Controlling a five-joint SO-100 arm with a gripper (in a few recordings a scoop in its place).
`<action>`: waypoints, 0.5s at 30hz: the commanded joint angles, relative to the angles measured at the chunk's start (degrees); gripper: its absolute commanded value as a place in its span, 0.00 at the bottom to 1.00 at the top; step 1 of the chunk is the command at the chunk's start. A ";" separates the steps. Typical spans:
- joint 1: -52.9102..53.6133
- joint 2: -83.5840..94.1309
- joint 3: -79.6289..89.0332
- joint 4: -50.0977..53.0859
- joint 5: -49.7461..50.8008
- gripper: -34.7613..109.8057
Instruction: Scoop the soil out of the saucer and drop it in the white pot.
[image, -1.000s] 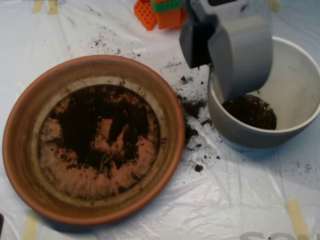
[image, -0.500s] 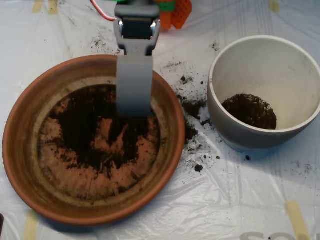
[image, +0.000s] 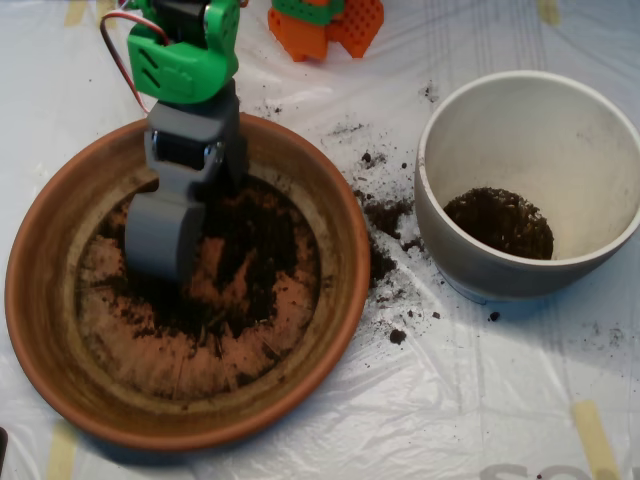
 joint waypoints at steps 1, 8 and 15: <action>2.29 -0.70 -2.20 -0.79 -1.58 0.55; 4.04 -7.56 -8.35 2.64 -2.72 0.58; 4.31 -14.24 -15.29 4.39 -2.72 0.58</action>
